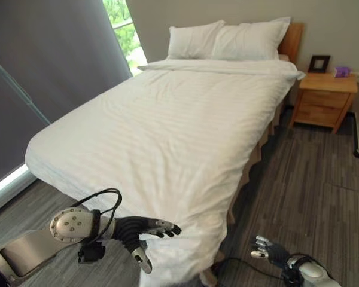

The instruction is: Making the bed.

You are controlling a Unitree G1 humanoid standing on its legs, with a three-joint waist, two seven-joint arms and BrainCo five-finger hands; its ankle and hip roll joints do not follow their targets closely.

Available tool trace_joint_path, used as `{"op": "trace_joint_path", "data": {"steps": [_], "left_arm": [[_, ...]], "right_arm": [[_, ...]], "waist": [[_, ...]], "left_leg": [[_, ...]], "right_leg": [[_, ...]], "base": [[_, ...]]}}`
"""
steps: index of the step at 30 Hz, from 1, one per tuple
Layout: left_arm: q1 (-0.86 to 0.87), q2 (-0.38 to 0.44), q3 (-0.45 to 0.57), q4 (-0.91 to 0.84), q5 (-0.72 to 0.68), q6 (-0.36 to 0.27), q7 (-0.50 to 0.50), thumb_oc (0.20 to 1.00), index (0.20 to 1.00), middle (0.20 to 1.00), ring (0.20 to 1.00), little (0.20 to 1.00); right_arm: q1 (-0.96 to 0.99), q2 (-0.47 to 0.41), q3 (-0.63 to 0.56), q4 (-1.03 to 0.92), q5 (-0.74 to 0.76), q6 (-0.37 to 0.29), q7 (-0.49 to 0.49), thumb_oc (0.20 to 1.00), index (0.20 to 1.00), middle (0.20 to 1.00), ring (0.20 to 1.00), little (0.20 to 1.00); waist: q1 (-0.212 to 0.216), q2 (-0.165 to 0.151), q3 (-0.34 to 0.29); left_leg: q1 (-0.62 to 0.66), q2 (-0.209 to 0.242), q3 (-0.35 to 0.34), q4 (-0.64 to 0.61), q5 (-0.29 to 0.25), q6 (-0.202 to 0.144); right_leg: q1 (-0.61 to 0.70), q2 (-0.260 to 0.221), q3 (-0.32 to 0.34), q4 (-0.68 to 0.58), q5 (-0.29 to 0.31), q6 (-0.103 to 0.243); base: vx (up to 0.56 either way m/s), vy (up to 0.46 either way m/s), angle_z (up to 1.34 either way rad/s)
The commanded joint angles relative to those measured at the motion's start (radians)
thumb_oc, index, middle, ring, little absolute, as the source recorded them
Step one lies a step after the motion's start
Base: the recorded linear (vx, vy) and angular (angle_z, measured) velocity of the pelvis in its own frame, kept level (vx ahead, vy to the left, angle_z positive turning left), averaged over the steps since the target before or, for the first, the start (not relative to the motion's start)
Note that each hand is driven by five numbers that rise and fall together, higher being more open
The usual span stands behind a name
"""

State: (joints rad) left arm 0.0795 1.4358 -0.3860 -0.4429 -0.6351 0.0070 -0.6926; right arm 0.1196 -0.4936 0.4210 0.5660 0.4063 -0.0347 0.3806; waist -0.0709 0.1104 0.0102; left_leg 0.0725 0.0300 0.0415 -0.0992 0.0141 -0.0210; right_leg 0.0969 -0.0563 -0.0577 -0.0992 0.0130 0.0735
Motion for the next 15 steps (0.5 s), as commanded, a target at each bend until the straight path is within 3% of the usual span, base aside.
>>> {"op": "trace_joint_path", "data": {"steps": [1, 2, 3, 4, 6, 8, 9, 12, 13, 15], "left_arm": [[-0.002, -0.008, 0.099, 0.029, -0.158, -0.055, 0.049, 1.000, 1.000, 1.000, 1.000, 1.000], [0.012, -0.071, 0.166, 0.075, -0.206, -0.081, 0.114, 1.000, 1.000, 1.000, 1.000, 1.000], [0.028, -0.072, 0.182, 0.071, -0.206, -0.081, 0.114, 1.000, 1.000, 1.000, 1.000, 1.000], [0.059, -0.199, 0.291, 0.146, -0.252, -0.128, 0.218, 1.000, 1.000, 1.000, 1.000, 1.000], [0.069, -0.413, 0.407, 0.268, -0.298, -0.176, 0.344, 1.000, 1.000, 1.000, 1.000, 1.000], [0.045, -0.601, 0.445, 0.372, -0.266, -0.201, 0.448, 1.000, 1.000, 1.000, 1.000, 1.000], [0.044, -0.602, 0.445, 0.372, -0.265, -0.201, 0.449, 1.000, 1.000, 1.000, 1.000, 1.000], [-0.001, -0.877, 0.493, 0.439, -0.247, -0.255, 0.555, 1.000, 1.000, 1.000, 1.000, 1.000], [0.000, -0.879, 0.493, 0.438, -0.246, -0.254, 0.556, 1.000, 1.000, 1.000, 1.000, 1.000], [-0.038, -1.024, 0.508, 0.485, -0.270, -0.290, 0.595, 1.000, 1.000, 1.000, 1.000, 1.000]], "right_arm": [[-0.049, -0.018, 0.024, -0.034, 0.061, -0.045, 0.015, 1.000, 1.000, 1.000, 1.000, 1.000], [-0.032, -0.025, 0.013, -0.061, 0.074, -0.047, 0.015, 1.000, 1.000, 1.000, 1.000, 1.000], [-0.034, -0.027, 0.017, -0.062, 0.074, -0.046, 0.015, 1.000, 1.000, 1.000, 1.000, 1.000], [-0.012, -0.029, -0.004, -0.099, 0.084, -0.055, 0.010, 1.000, 1.000, 1.000, 1.000, 1.000], [0.005, -0.013, -0.031, -0.120, 0.084, -0.062, -0.008, 1.000, 1.000, 1.000, 1.000, 1.000], [0.012, 0.006, -0.054, -0.120, 0.061, -0.067, -0.027, 1.000, 1.000, 1.000, 1.000, 1.000], [0.011, 0.006, -0.054, -0.120, 0.061, -0.067, -0.027, 1.000, 1.000, 1.000, 1.000, 1.000], [0.011, 0.043, -0.091, -0.116, 0.007, -0.066, -0.068, 1.000, 1.000, 1.000, 1.000, 1.000], [0.011, 0.042, -0.091, -0.116, 0.007, -0.066, -0.068, 1.000, 1.000, 1.000, 1.000, 1.000], [0.011, 0.055, -0.103, -0.127, -0.011, -0.069, -0.088, 1.000, 1.000, 1.000, 1.000, 1.000]], "waist": [[0.001, -0.025, -0.001], [0.006, -0.028, -0.002], [0.001, -0.027, -0.001], [0.004, -0.035, 0.004], [0.002, -0.046, 0.008], [0.002, -0.057, 0.011], [0.002, -0.055, 0.009], [-0.002, -0.078, 0.012], [-0.002, -0.077, 0.013], [-0.006, -0.092, 0.016]], "left_leg": [[-0.017, -0.014, 0.008, 0.012, 0.053, -0.015], [-0.018, -0.014, 0.004, 0.012, 0.056, -0.017], [-0.017, -0.014, 0.003, 0.012, 0.056, -0.017], [-0.013, -0.014, -0.002, 0.012, 0.054, -0.018], [-0.014, -0.012, -0.006, 0.012, 0.055, -0.018], [-0.014, -0.011, -0.007, 0.012, 0.052, -0.017], [-0.018, -0.010, -0.008, 0.012, 0.054, -0.017], [-0.018, -0.006, -0.004, 0.012, 0.045, -0.013], [-0.017, -0.006, -0.004, 0.012, 0.045, -0.013], [-0.016, -0.003, -0.001, 0.012, 0.040, -0.012]], "right_leg": [[0.015, 0.002, -0.023, 0.074, -0.049, 0.018], [0.015, 0.001, -0.026, 0.073, -0.049, 0.017], [0.015, 0.001, -0.027, 0.074, -0.049, 0.017], [0.021, 0.000, -0.029, 0.074, -0.052, 0.015], [0.023, -0.001, -0.034, 0.072, -0.054, 0.013], [0.024, 0.000, -0.036, 0.071, -0.057, 0.011], [0.021, 0.000, -0.036, 0.071, -0.054, 0.011], [0.021, 0.004, -0.031, 0.067, -0.059, 0.004], [0.022, 0.004, -0.031, 0.067, -0.060, 0.004], [0.023, 0.009, -0.025, 0.065, -0.063, 0.001]], "base": [[0.00, 0.000, 0.00], [0.00, 0.000, 0.00], [0.00, 0.000, 0.00], [0.00, 0.000, 0.00], [0.00, -0.002, 0.02], [0.00, -0.004, 0.12], [-0.01, -0.007, 0.13], [0.00, -0.009, 0.07], [0.00, -0.008, 0.06], [0.00, 0.000, 0.00]]}}
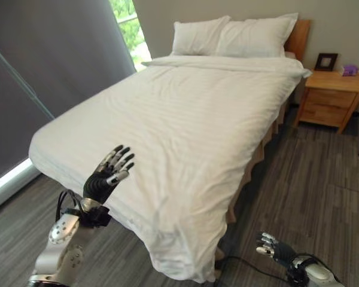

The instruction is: Making the bed.

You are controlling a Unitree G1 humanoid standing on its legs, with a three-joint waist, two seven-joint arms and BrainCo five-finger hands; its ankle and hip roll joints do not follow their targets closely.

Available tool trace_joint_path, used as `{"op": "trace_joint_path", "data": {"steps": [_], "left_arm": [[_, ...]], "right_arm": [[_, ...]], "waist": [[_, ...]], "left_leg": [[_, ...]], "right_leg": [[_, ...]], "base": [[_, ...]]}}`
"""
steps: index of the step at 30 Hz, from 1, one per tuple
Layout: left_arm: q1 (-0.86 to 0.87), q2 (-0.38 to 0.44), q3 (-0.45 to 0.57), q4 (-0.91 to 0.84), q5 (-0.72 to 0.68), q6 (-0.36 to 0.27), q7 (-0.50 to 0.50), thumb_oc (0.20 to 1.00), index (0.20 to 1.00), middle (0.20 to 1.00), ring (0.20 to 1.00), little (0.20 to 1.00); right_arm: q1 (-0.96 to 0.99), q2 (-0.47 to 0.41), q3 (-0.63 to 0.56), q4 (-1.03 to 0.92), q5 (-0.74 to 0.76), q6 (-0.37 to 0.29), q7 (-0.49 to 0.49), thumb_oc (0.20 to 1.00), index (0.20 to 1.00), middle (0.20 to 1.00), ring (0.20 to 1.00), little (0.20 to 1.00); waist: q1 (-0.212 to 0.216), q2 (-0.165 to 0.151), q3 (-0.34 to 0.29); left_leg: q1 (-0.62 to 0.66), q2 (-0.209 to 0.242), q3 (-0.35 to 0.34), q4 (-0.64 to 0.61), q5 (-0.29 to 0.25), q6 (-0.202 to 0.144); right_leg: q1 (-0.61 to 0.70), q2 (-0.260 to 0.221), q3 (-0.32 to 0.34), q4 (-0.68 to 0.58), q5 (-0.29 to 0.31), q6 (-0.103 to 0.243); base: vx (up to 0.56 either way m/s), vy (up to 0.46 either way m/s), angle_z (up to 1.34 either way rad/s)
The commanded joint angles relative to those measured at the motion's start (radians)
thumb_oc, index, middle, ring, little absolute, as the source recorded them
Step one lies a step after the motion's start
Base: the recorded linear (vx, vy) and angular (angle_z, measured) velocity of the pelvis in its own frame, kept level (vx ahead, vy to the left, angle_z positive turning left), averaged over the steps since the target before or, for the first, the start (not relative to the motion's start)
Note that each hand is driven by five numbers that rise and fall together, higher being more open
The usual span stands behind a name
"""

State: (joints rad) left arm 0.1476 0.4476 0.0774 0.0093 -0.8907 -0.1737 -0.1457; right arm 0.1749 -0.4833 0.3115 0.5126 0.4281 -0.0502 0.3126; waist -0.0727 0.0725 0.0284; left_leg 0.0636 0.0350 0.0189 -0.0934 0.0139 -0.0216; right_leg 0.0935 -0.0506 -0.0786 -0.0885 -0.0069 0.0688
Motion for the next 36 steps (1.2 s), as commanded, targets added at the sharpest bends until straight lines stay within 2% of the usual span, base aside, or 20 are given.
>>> {"op": "trace_joint_path", "data": {"steps": [1, 7, 10, 14, 15, 16, 17, 18, 20, 23, 24, 25, 26, 28, 29, 30, 31, 32, 33, 36], "left_arm": [[-0.116, -0.080, 0.033, 0.048, -0.026, -0.122, 0.064, 1.000, 1.000, 1.000, 1.000, 1.000], [-0.077, -0.126, -0.002, 0.049, -0.017, -0.110, 0.012, 1.000, 1.000, 1.000, 1.000, 1.000], [-0.069, -0.095, -0.017, 0.051, -0.004, -0.108, -0.011, 1.000, 1.000, 1.000, 1.000, 1.000], [-0.093, -0.064, -0.048, 0.058, 0.012, -0.107, -0.026, 1.000, 1.000, 1.000, 1.000, 1.000], [-0.106, -0.046, -0.051, 0.028, 0.019, -0.105, -0.038, 1.000, 1.000, 1.000, 1.000, 1.000], [-0.118, -0.054, -0.061, 0.038, 0.011, -0.105, -0.043, 1.000, 1.000, 1.000, 1.000, 1.000], [-0.118, -0.054, -0.061, 0.038, 0.011, -0.105, -0.043, 1.000, 1.000, 1.000, 1.000, 1.000], [-0.138, -0.062, -0.073, 0.047, 0.000, -0.101, -0.057, 1.000, 1.000, 1.000, 1.000, 1.000], [-0.168, -0.072, -0.105, 0.054, -0.005, -0.095, -0.075, 1.000, 1.000, 1.000, 1.000, 1.000], [-0.203, -0.082, -0.153, 0.082, 0.027, -0.095, -0.061, 1.000, 1.000, 1.000, 1.000, 1.000], [-0.203, -0.082, -0.153, 0.082, 0.027, -0.095, -0.061, 1.000, 1.000, 1.000, 1.000, 1.000], [-0.215, -0.078, -0.178, 0.076, 0.036, -0.089, -0.076, 1.000, 1.000, 1.000, 1.000, 1.000], [-0.217, -0.075, -0.190, 0.061, 0.042, -0.084, -0.076, 1.000, 1.000, 1.000, 1.000, 1.000], [-0.222, -0.070, -0.198, 0.071, 0.048, -0.078, -0.089, 1.000, 1.000, 1.000, 1.000, 1.000], [-0.225, -0.069, -0.199, 0.088, 0.054, -0.075, -0.095, 1.000, 1.000, 1.000, 1.000, 1.000], [-0.225, -0.068, -0.199, 0.088, 0.054, -0.076, -0.096, 1.000, 1.000, 1.000, 1.000, 1.000], [-0.237, -0.061, -0.207, 0.116, 0.063, -0.075, -0.090, 1.000, 1.000, 1.000, 1.000, 1.000], [-0.257, -0.051, -0.224, 0.141, 0.067, -0.081, -0.081, 1.000, 1.000, 1.000, 1.000, 1.000], [-0.269, -0.045, -0.240, 0.169, 0.060, -0.084, -0.082, 1.000, 1.000, 1.000, 1.000, 1.000], [-0.267, -0.037, -0.266, 0.208, 0.078, -0.060, -0.091, 1.000, 1.000, 1.000, 1.000, 1.000]], "right_arm": [[-0.045, 0.050, 0.006, -0.079, -0.036, -0.055, -0.029, 1.000, 1.000, 1.000, 1.000, 1.000], [-0.043, 0.048, -0.018, -0.113, -0.026, -0.072, -0.038, 1.000, 1.000, 1.000, 1.000, 1.000], [-0.110, 0.005, 0.010, -0.147, -0.032, -0.082, -0.038, 1.000, 1.000, 1.000, 1.000, 1.000], [-0.179, -0.046, 0.039, -0.166, -0.045, -0.087, -0.039, 1.000, 1.000, 1.000, 1.000, 1.000], [-0.213, -0.065, 0.032, -0.169, -0.045, -0.087, -0.045, 1.000, 1.000, 1.000, 1.000, 1.000], [-0.218, -0.063, 0.029, -0.161, -0.042, -0.089, -0.053, 1.000, 1.000, 1.000, 1.000, 1.000], [-0.218, -0.063, 0.028, -0.161, -0.042, -0.089, -0.053, 1.000, 1.000, 1.000, 1.000, 1.000], [-0.214, -0.063, 0.016, -0.161, -0.029, -0.092, -0.061, 1.000, 1.000, 1.000, 1.000, 1.000], [-0.165, -0.050, -0.018, -0.162, -0.002, -0.088, -0.070, 1.000, 1.000, 1.000, 1.000, 1.000], [-0.089, -0.026, -0.059, -0.139, -0.003, -0.085, -0.075, 1.000, 1.000, 1.000, 1.000, 1.000], [-0.089, -0.026, -0.059, -0.139, -0.003, -0.085, -0.075, 1.000, 1.000, 1.000, 1.000, 1.000], [-0.063, -0.019, -0.071, -0.118, 0.003, -0.088, -0.070, 1.000, 1.000, 1.000, 1.000, 1.000], [-0.050, -0.012, -0.077, -0.123, -0.007, -0.090, -0.075, 1.000, 1.000, 1.000, 1.000, 1.000], [-0.037, 0.001, -0.082, -0.129, -0.010, -0.088, -0.072, 1.000, 1.000, 1.000, 1.000, 1.000], [-0.036, 0.009, -0.077, -0.125, -0.016, -0.085, -0.067, 1.000, 1.000, 1.000, 1.000, 1.000], [-0.037, 0.009, -0.077, -0.124, -0.016, -0.085, -0.067, 1.000, 1.000, 1.000, 1.000, 1.000], [-0.037, 0.016, -0.072, -0.127, -0.019, -0.081, -0.067, 1.000, 1.000, 1.000, 1.000, 1.000], [-0.035, 0.029, -0.064, -0.137, -0.002, -0.082, -0.065, 1.000, 1.000, 1.000, 1.000, 1.000], [-0.024, 0.044, -0.052, -0.147, 0.013, -0.083, -0.053, 1.000, 1.000, 1.000, 1.000, 1.000], [-0.010, 0.040, -0.037, -0.126, -0.036, -0.081, -0.044, 1.000, 1.000, 1.000, 1.000, 1.000]], "waist": [[-0.007, -0.060, -0.002], [-0.007, -0.069, 0.016], [0.014, -0.069, 0.084], [0.042, -0.079, 0.141], [0.027, -0.108, 0.148], [0.010, -0.120, 0.133], [0.009, -0.119, 0.130], [-0.013, -0.123, 0.113], [-0.050, -0.116, 0.082], [-0.099, -0.092, 0.061], [-0.099, -0.092, 0.061], [-0.135, -0.073, 0.059], [-0.139, -0.065, 0.061], [-0.144, -0.063, 0.075], [-0.151, -0.073, 0.093], [-0.149, -0.074, 0.093], [-0.164, -0.083, 0.105], [-0.184, -0.091, 0.109], [-0.191, -0.088, 0.115], [-0.165, -0.072, 0.115]], "left_leg": [[-0.008, -0.007, 0.023, 0.006, 0.039, -0.011], [-0.003, 0.003, 0.018, 0.006, 0.044, -0.012], [-0.068, 0.021, -0.015, 0.009, 0.104, -0.048], [-0.160, 0.008, -0.078, 0.076, 0.131, -0.067], [-0.193, 0.003, -0.048, 0.238, 0.042, -0.049], [-0.193, 0.034, 0.017, 0.307, 0.020, -0.045], [-0.200, 0.034, 0.016, 0.310, 0.022, -0.044], [-0.157, 0.076, 0.089, 0.350, -0.005, -0.039], [-0.049, 0.111, 0.170, 0.390, -0.049, -0.046], [0.043, 0.077, 0.215, 0.332, -0.123, -0.052], [0.043, 0.076, 0.215, 0.332, -0.123, -0.052], [0.095, 0.042, 0.258, 0.141, -0.154, -0.023], [0.108, 0.018, 0.233, 0.078, -0.151, -0.007], [0.129, -0.009, 0.227, 0.010, -0.138, 0.018], [0.126, -0.017, 0.233, 0.013, -0.135, 0.027], [0.125, -0.019, 0.235, 0.013, -0.135, 0.028], [0.111, -0.017, 0.230, 0.024, -0.129, 0.031], [0.088, -0.016, 0.214, 0.035, -0.119, 0.034], [0.074, -0.012, 0.200, 0.041, -0.108, 0.035], [0.043, 0.005, 0.183, 0.051, -0.081, 0.034]], "right_leg": [[0.025, 0.004, -0.001, 0.054, -0.044, 0.004], [0.016, 0.014, 0.002, 0.091, -0.061, -0.008], [-0.024, 0.036, -0.023, 0.105, -0.066, -0.027], [-0.085, 0.028, -0.056, 0.126, -0.051, -0.032], [-0.158, -0.010, -0.073, 0.156, -0.032, -0.027], [-0.171, -0.023, -0.090, 0.148, -0.020, -0.027], [-0.176, -0.024, -0.091, 0.147, -0.018, -0.027], [-0.182, -0.030, -0.106, 0.141, -0.006, -0.031], [-0.185, -0.027, -0.147, 0.117, 0.006, -0.035], [-0.208, -0.026, -0.198, 0.126, 0.027, -0.017], [-0.208, -0.026, -0.198, 0.126, 0.027, -0.017], [-0.248, -0.046, -0.214, 0.139, 0.072, 0.016], [-0.277, -0.050, -0.213, 0.160, 0.083, 0.023], [-0.342, -0.064, -0.192, 0.233, 0.105, 0.044], [-0.371, -0.075, -0.155, 0.276, 0.132, 0.065], [-0.374, -0.076, -0.153, 0.279, 0.131, 0.065], [-0.395, -0.067, -0.083, 0.313, 0.145, 0.086], [-0.418, -0.032, 0.043, 0.352, 0.144, 0.098], [-0.415, -0.015, 0.130, 0.390, 0.119, 0.102], [-0.313, -0.090, 0.108, 0.376, 0.064, 0.072]], "base": [[0.00, -0.026, -0.04], [-0.03, -0.038, -0.02], [-0.24, -0.105, 0.06], [-0.31, -0.073, 0.34], [-0.48, -0.075, 0.44], [-0.35, -0.046, 0.63], [-0.15, -0.045, 0.73], [-0.11, -0.044, 0.59], [-0.16, -0.054, 0.54], [-0.14, 0.029, 0.76], [-0.19, 0.185, 0.88], [-0.24, 0.231, 0.55], [-0.33, 0.294, 0.49], [-0.30, 0.192, 0.03], [-0.22, 0.113, -0.10], [-0.22, 0.052, -0.29], [-0.21, -0.013, -0.35], [-0.32, -0.023, -0.30], [-0.30, -0.043, 0.21], [-0.19, -0.066, 0.35]]}}
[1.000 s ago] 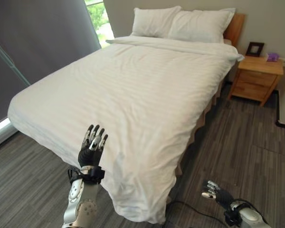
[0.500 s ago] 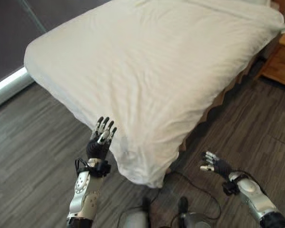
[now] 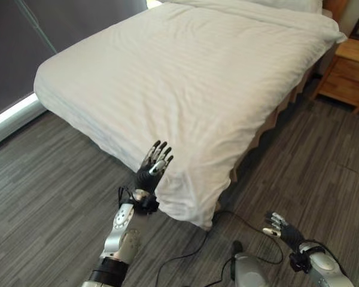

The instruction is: Making the bed.

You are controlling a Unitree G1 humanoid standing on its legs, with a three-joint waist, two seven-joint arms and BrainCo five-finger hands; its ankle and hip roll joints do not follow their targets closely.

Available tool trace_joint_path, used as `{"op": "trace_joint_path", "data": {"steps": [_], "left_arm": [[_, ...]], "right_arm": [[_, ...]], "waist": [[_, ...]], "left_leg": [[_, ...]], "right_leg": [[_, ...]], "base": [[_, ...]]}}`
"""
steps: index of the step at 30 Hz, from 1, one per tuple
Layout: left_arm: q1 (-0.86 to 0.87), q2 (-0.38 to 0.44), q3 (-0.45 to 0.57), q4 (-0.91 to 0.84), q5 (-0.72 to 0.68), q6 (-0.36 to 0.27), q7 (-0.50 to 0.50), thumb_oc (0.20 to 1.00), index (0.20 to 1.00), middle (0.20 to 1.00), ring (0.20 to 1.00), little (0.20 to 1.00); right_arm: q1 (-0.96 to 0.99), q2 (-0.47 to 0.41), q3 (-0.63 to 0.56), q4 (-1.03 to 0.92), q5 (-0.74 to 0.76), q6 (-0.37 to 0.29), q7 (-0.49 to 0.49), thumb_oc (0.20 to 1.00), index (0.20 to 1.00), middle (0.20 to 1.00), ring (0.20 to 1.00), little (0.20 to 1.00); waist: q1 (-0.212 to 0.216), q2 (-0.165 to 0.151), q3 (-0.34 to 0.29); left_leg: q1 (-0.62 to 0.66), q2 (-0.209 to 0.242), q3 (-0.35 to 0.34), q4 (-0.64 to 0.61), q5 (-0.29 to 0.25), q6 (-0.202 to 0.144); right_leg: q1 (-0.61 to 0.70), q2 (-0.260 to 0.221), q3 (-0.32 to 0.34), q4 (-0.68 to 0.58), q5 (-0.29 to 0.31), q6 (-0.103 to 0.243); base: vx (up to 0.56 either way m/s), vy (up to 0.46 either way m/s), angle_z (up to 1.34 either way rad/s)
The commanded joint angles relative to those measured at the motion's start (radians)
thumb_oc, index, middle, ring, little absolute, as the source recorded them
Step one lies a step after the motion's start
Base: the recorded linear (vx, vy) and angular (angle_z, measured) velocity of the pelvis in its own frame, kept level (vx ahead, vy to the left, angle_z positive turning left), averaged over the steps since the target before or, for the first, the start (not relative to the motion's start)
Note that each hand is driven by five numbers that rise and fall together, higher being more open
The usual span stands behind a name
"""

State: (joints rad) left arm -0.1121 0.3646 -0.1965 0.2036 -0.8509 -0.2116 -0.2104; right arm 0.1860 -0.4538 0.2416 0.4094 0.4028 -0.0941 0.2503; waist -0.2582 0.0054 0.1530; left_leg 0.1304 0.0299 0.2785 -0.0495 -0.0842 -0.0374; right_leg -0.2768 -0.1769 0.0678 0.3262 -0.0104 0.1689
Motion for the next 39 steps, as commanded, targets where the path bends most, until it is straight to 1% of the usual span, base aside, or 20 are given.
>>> {"op": "trace_joint_path", "data": {"steps": [1, 2, 3, 5, 7, 10, 11, 12, 13, 19, 22, 23, 25, 27, 28, 30, 32, 33, 36, 39], "left_arm": [[-0.009, 0.045, -0.006, 0.025, 0.021, -0.015, -0.044, 1.000, 1.000, 1.000, 1.000, 1.000], [-0.006, 0.046, -0.005, 0.070, 0.050, -0.009, -0.044, 1.000, 1.000, 1.000, 1.000, 1.000], [-0.005, 0.047, -0.005, 0.070, 0.050, -0.009, -0.045, 1.000, 1.000, 1.000, 1.000, 1.000], [0.005, 0.034, -0.003, 0.116, 0.048, 0.001, -0.038, 1.000, 1.000, 1.000, 1.000, 1.000], [0.017, 0.018, -0.004, 0.177, 0.064, 0.012, -0.043, 1.000, 1.000, 1.000, 1.000, 1.000], [0.012, 0.002, -0.001, 0.248, 0.108, 0.009, -0.023, 1.000, 1.000, 1.000, 1.000, 1.000], [0.012, 0.002, -0.001, 0.249, 0.108, 0.009, -0.024, 0.777, 0.777, 0.777, 0.777, 0.777], [0.015, -0.002, 0.006, 0.261, 0.106, 0.010, -0.031, 0.435, 0.435, 0.435, 0.435, 0.435], [0.016, -0.006, 0.011, 0.275, 0.110, 0.008, -0.030, 0.200, 0.200, 0.200, 0.200, 0.200], [-0.021, -0.026, 0.017, 0.360, 0.098, -0.003, -0.026, 0.200, 0.200, 0.200, 0.200, 0.200], [-0.060, -0.018, 0.011, 0.386, 0.083, -0.010, -0.026, 0.200, 0.200, 0.200, 0.200, 0.200], [-0.105, -0.001, 0.016, 0.413, 0.054, -0.021, -0.027, 0.200, 0.200, 0.200, 0.200, 0.200], [-0.130, 0.007, 0.017, 0.429, 0.047, -0.023, -0.025, 0.200, 0.200, 0.200, 0.200, 0.200], [-0.189, 0.029, 0.012, 0.455, 0.032, -0.035, -0.019, 0.200, 0.200, 0.200, 0.200, 0.200], [-0.244, 0.060, 0.019, 0.485, 0.005, -0.041, -0.017, 0.200, 0.200, 0.200, 0.200, 0.200], [-0.306, 0.088, 0.041, 0.522, -0.028, -0.052, -0.007, 0.200, 0.200, 0.200, 0.200, 0.200], [-0.341, 0.103, 0.048, 0.549, -0.041, -0.056, -0.001, 0.200, 0.200, 0.200, 0.200, 0.200], [-0.414, 0.144, 0.051, 0.585, -0.053, -0.066, 0.020, 0.200, 0.200, 0.200, 0.200, 0.200], [-0.519, 0.200, 0.053, 0.645, -0.074, -0.075, 0.048, 0.200, 0.200, 0.200, 0.200, 0.200], [-0.565, 0.222, 0.067, 0.708, -0.083, -0.072, 0.060, 0.200, 0.200, 0.200, 0.200, 0.200]], "right_arm": [[-0.023, 0.008, 0.031, -0.020, -0.006, -0.040, 0.018, 1.000, 1.000, 1.000, 1.000, 1.000], [-0.035, 0.014, 0.049, 0.015, -0.005, -0.030, 0.021, 1.000, 1.000, 1.000, 1.000, 1.000], [-0.035, 0.014, 0.049, 0.015, -0.005, -0.031, 0.021, 1.000, 1.000, 1.000, 1.000, 1.000], [-0.051, 0.007, 0.076, -0.006, -0.007, -0.029, 0.034, 1.000, 1.000, 1.000, 1.000, 1.000], [-0.036, -0.010, 0.080, -0.035, -0.014, -0.030, 0.047, 1.000, 1.000, 1.000, 1.000, 1.000], [-0.034, -0.020, 0.083, -0.028, -0.012, -0.025, 0.047, 1.000, 1.000, 1.000, 1.000, 1.000], [-0.034, -0.020, 0.083, -0.028, -0.011, -0.025, 0.047, 1.000, 1.000, 1.000, 1.000, 1.000], [-0.031, -0.024, 0.085, -0.020, -0.017, -0.024, 0.054, 1.000, 1.000, 1.000, 1.000, 1.000], [-0.026, -0.029, 0.089, -0.017, -0.023, -0.024, 0.060, 1.000, 1.000, 1.000, 1.000, 1.000], [0.002, -0.049, 0.092, -0.038, -0.015, -0.018, 0.082, 1.000, 1.000, 1.000, 1.000, 1.000], [-0.009, -0.063, 0.097, -0.038, -0.006, -0.020, 0.085, 1.000, 1.000, 1.000, 1.000, 1.000], [-0.024, -0.085, 0.107, -0.047, 0.010, -0.025, 0.094, 1.000, 1.000, 1.000, 1.000, 1.000], [-0.031, -0.093, 0.109, -0.051, 0.013, -0.025, 0.096, 1.000, 1.000, 1.000, 1.000, 1.000], [-0.051, -0.115, 0.115, -0.050, 0.022, -0.028, 0.098, 1.000, 1.000, 1.000, 1.000, 1.000], [-0.068, -0.131, 0.119, -0.051, 0.037, -0.033, 0.098, 1.000, 1.000, 1.000, 1.000, 1.000], [-0.081, -0.140, 0.122, -0.048, 0.045, -0.040, 0.093, 1.000, 1.000, 1.000, 1.000, 1.000], [-0.089, -0.139, 0.126, -0.042, 0.050, -0.042, 0.088, 1.000, 1.000, 1.000, 1.000, 1.000], [-0.115, -0.141, 0.132, -0.030, 0.060, -0.053, 0.072, 1.000, 1.000, 1.000, 1.000, 1.000], [-0.170, -0.137, 0.145, -0.013, 0.069, -0.070, 0.038, 1.000, 1.000, 1.000, 1.000, 1.000], [-0.209, -0.129, 0.157, -0.014, 0.070, -0.081, 0.020, 1.000, 1.000, 1.000, 1.000, 1.000]], "waist": [[0.031, -0.010, -0.025], [0.045, -0.009, -0.062], [0.046, -0.009, -0.062], [0.052, -0.007, -0.078], [0.049, -0.009, -0.088], [0.038, -0.013, -0.086], [0.038, -0.013, -0.086], [0.037, -0.014, -0.086], [0.036, -0.015, -0.086], [0.016, -0.019, -0.077], [0.005, -0.020, -0.055], [-0.006, -0.024, -0.026], [-0.011, -0.027, -0.019], [-0.020, -0.035, 0.016], [-0.025, -0.046, 0.038], [-0.029, -0.059, 0.060], [-0.034, -0.065, 0.071], [-0.041, -0.077, 0.100], [-0.052, -0.089, 0.133], [-0.063, -0.095, 0.151]], "left_leg": [[-0.031, 0.004, -0.080, 0.002, 0.024, 0.045], [-0.032, -0.002, -0.072, -0.009, 0.026, 0.035], [-0.031, -0.002, -0.071, -0.010, 0.027, 0.035], [-0.018, 0.009, -0.053, -0.017, 0.031, 0.023], [-0.004, 0.020, -0.039, -0.029, 0.035, 0.015], [0.008, 0.038, -0.014, -0.038, 0.041, 0.000], [0.009, 0.038, -0.014, -0.038, 0.041, 0.000], [0.012, 0.043, -0.008, -0.038, 0.040, -0.003], [0.014, 0.047, -0.005, -0.038, 0.041, -0.005], [0.008, 0.056, -0.004, -0.038, 0.041, -0.012], [-0.017, 0.059, -0.003, -0.038, 0.047, -0.012], [-0.066, 0.063, -0.004, -0.038, 0.060, -0.014], [-0.090, 0.065, -0.004, -0.038, 0.066, -0.015], [-0.139, 0.067, -0.009, -0.038, 0.081, -0.017], [-0.186, 0.069, -0.012, -0.038, 0.095, -0.021], [-0.230, 0.073, -0.017, -0.038, 0.109, -0.025], [-0.249, 0.074, -0.020, -0.038, 0.113, -0.028], [-0.296, 0.078, -0.024, -0.038, 0.125, -0.033], [-0.356, 0.083, -0.026, -0.038, 0.141, -0.043], [-0.378, 0.088, -0.022, -0.038, 0.145, -0.047]], "right_leg": [[0.097, 0.029, -0.049, -0.128, 0.056, -0.037], [0.161, 0.021, -0.073, -0.249, 0.048, -0.029], [0.162, 0.021, -0.072, -0.251, 0.049, -0.029], [0.185, 0.041, -0.061, -0.297, 0.060, -0.029], [0.204, 0.046, -0.067, -0.329, 0.063, -0.032], [0.221, 0.069, -0.078, -0.375, 0.077, -0.036], [0.221, 0.069, -0.077, -0.376, 0.078, -0.036], [0.224, 0.073, -0.080, -0.380, 0.078, -0.036], [0.226, 0.075, -0.080, -0.381, 0.078, -0.037], [0.210, 0.090, -0.057, -0.371, 0.078, -0.042], [0.169, 0.095, -0.047, -0.357, 0.082, -0.044], [0.104, 0.101, -0.034, -0.339, 0.093, -0.045], [0.077, 0.103, -0.030, -0.331, 0.097, -0.045], [0.022, 0.107, -0.027, -0.318, 0.108, -0.043], [-0.020, 0.111, -0.024, -0.314, 0.122, -0.043], [-0.053, 0.114, -0.024, -0.315, 0.131, -0.042], [-0.070, 0.116, -0.026, -0.316, 0.136, -0.042], [-0.115, 0.123, -0.023, -0.315, 0.148, -0.042], [-0.170, 0.129, -0.025, -0.318, 0.161, -0.042], [-0.197, 0.133, -0.028, -0.318, 0.166, -0.043]], "base": [[0.00, -0.113, 0.29], [0.03, -0.080, 0.28], [0.07, -0.081, 0.04], [0.06, -0.074, -0.20], [0.06, -0.083, -0.19], [0.03, -0.084, -0.08], [0.03, -0.065, -0.12], [0.03, -0.040, -0.15], [0.05, -0.059, -0.16], [0.03, -0.032, -0.12], [-0.11, 0.021, -0.06], [-0.12, 0.027, -0.19], [-0.14, 0.026, -0.19], [-0.20, 0.019, -0.06], [-0.21, -0.008, -0.04], [-0.12, -0.029, 0.02], [-0.08, -0.029, 0.03], [-0.09, -0.036, -0.01], [-0.08, -0.035, -0.03], [-0.02, -0.009, -0.02]]}}
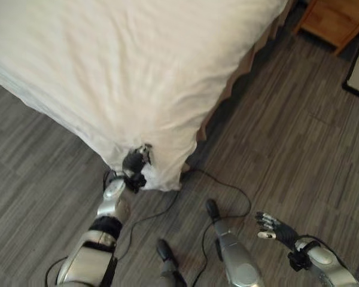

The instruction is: Making the bed.

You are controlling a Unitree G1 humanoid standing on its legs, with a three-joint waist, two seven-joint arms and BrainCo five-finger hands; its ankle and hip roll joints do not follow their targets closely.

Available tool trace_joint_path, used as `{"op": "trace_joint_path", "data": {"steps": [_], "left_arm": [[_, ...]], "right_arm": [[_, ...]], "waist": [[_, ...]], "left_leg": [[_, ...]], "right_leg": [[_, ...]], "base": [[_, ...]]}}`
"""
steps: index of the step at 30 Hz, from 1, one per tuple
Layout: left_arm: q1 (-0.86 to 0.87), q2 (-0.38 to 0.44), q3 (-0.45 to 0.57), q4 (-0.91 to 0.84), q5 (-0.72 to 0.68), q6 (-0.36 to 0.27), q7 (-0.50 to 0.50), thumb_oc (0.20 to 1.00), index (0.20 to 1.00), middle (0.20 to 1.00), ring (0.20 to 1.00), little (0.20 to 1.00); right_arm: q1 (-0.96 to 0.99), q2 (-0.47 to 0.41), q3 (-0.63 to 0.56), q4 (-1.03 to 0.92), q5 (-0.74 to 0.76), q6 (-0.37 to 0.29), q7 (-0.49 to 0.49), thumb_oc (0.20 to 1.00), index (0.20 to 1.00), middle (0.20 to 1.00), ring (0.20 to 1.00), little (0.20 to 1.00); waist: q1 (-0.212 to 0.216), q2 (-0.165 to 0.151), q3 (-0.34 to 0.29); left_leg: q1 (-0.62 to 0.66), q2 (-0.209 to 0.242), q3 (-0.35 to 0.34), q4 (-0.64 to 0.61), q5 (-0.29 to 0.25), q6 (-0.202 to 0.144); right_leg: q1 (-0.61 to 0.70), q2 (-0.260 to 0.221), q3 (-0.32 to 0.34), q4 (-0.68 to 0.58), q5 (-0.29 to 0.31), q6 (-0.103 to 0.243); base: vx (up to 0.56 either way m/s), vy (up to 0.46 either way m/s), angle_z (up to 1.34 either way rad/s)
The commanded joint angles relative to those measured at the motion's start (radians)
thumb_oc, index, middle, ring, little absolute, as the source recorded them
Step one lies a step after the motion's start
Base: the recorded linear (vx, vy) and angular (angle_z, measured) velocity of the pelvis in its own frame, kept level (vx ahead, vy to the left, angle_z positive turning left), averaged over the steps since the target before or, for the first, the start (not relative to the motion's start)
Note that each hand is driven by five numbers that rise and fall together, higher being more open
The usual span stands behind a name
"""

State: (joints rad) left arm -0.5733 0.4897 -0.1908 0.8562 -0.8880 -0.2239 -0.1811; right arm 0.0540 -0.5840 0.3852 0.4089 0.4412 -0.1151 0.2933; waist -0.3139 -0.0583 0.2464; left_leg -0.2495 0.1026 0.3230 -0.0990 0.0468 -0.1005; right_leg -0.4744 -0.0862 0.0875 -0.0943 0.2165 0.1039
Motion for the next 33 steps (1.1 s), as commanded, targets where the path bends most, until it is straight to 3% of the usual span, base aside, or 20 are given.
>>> {"op": "trace_joint_path", "data": {"steps": [1, 3, 8, 9, 15, 23, 27, 32, 33], "left_arm": [[-0.122, 0.099, 0.073, 0.081, -0.049, -0.057, 0.038, 0.200, 0.200, 0.200, 0.200, 0.200], [-0.100, 0.085, 0.111, 0.151, -0.062, -0.045, 0.043, 0.200, 0.200, 0.200, 0.200, 0.200], [-0.100, 0.085, 0.112, 0.151, -0.062, -0.045, 0.043, 0.200, 0.200, 0.200, 0.200, 0.200], [0.064, -0.059, 0.177, 0.244, -0.090, -0.009, 0.009, 0.200, 0.200, 0.200, 0.200, 0.200], [0.288, -0.205, 0.235, 0.327, -0.114, 0.021, 0.001, 0.200, 0.200, 0.200, 0.200, 0.200], [0.400, -0.223, 0.285, 0.310, -0.169, 0.007, -0.003, 0.200, 0.200, 0.200, 0.200, 0.200], [0.479, -0.212, 0.178, 0.150, -0.118, 0.020, -0.076, 0.200, 0.200, 0.200, 0.200, 0.200], [0.480, -0.213, 0.178, 0.150, -0.118, 0.020, -0.076, 0.200, 0.200, 0.200, 0.200, 0.200], [0.647, -0.168, 0.050, -0.148, -0.125, 0.093, -0.237, 0.200, 0.200, 0.200, 0.200, 0.200]], "right_arm": [[-0.100, 0.005, 0.019, -0.013, 0.035, -0.068, -0.033, 1.000, 1.000, 1.000, 1.000, 1.000], [-0.130, 0.026, 0.021, -0.022, 0.065, -0.082, -0.060, 1.000, 1.000, 1.000, 1.000, 1.000], [-0.131, 0.026, 0.022, -0.022, 0.065, -0.083, -0.060, 1.000, 1.000, 1.000, 1.000, 1.000], [-0.143, 0.078, 0.022, -0.001, 0.087, -0.091, -0.090, 1.000, 1.000, 1.000, 1.000, 1.000], [-0.112, 0.127, 0.025, 0.018, 0.099, -0.094, -0.109, 1.000, 1.000, 1.000, 1.000, 1.000], [-0.081, 0.126, 0.036, 0.020, 0.090, -0.086, -0.109, 1.000, 1.000, 1.000, 1.000, 1.000], [-0.054, 0.092, 0.009, 0.028, 0.061, -0.077, -0.092, 1.000, 1.000, 1.000, 1.000, 1.000], [-0.053, 0.092, 0.009, 0.028, 0.061, -0.077, -0.092, 1.000, 1.000, 1.000, 1.000, 1.000], [0.008, 0.048, -0.057, 0.033, 0.013, -0.067, -0.047, 1.000, 1.000, 1.000, 1.000, 1.000]], "waist": [[-0.010, -0.034, 0.070], [-0.015, -0.046, 0.100], [-0.015, -0.046, 0.100], [0.003, -0.057, 0.131], [0.054, -0.060, 0.155], [0.110, -0.049, 0.162], [0.136, -0.024, 0.119], [0.136, -0.023, 0.119], [0.156, 0.025, 0.035]], "left_leg": [[-0.009, 0.018, -0.063, 0.012, 0.015, 0.014], [-0.019, 0.023, -0.057, 0.012, 0.016, 0.009], [-0.019, 0.023, -0.057, 0.012, 0.016, 0.009], [-0.014, 0.025, -0.058, 0.012, 0.004, 0.011], [-0.021, 0.018, -0.084, 0.018, 0.003, 0.018], [0.007, 0.007, -0.122, 0.016, -0.001, 0.022], [0.053, -0.006, -0.137, 0.012, -0.009, 0.028], [0.053, -0.006, -0.137, 0.012, -0.009, 0.028], [0.118, -0.026, -0.165, 0.012, -0.024, 0.040]], "right_leg": [[-0.015, 0.043, -0.051, 0.105, -0.060, 0.022], [-0.041, 0.052, -0.051, 0.119, -0.065, 0.019], [-0.041, 0.052, -0.051, 0.120, -0.065, 0.019], [-0.055, 0.057, -0.055, 0.145, -0.087, 0.010], [-0.049, 0.052, -0.073, 0.150, -0.099, 0.003], [0.007, 0.032, -0.110, 0.140, -0.109, 0.002], [0.076, 0.014, -0.126, 0.125, -0.109, 0.006], [0.077, 0.014, -0.126, 0.124, -0.109, 0.006], [0.176, -0.008, -0.148, 0.095, -0.116, 0.013]], "base": [[-0.01, -0.003, -0.05], [0.01, -0.006, -0.04], [0.01, -0.005, -0.01], [0.06, -0.019, -0.04], [0.03, -0.056, -0.08], [0.02, -0.033, 0.23], [0.04, 0.025, 0.19], [0.04, 0.023, 0.11], [0.21, 0.121, 0.00]]}}
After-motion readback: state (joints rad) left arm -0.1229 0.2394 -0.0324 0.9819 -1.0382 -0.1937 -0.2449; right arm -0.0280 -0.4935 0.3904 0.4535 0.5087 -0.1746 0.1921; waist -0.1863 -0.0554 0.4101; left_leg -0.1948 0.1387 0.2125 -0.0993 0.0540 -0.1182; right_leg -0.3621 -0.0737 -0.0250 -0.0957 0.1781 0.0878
